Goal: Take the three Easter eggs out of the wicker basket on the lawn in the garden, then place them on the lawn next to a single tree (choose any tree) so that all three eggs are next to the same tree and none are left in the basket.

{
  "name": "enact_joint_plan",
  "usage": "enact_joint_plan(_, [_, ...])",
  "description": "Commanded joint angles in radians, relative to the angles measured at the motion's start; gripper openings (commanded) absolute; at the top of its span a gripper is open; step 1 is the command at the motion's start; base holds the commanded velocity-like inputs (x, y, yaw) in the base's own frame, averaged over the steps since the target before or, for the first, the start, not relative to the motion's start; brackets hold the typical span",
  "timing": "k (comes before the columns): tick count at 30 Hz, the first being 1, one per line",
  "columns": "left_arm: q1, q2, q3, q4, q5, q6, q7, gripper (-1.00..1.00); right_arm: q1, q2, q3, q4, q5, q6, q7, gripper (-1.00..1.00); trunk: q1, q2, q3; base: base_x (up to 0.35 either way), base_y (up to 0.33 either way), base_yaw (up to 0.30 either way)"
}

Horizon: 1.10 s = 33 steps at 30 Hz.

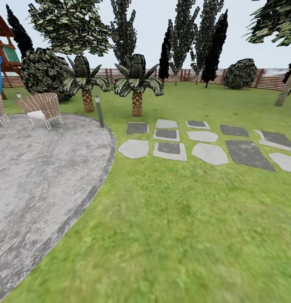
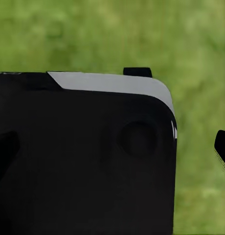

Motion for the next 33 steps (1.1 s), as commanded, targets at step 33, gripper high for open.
enact_joint_plan(33, [0.0,0.001,0.007,0.0,0.001,-0.001,0.001,1.0,-0.002,-0.004,0.004,0.007,0.007,-0.001,-0.001,1.0,0.001,0.0,-0.001,0.325,0.0,0.0])
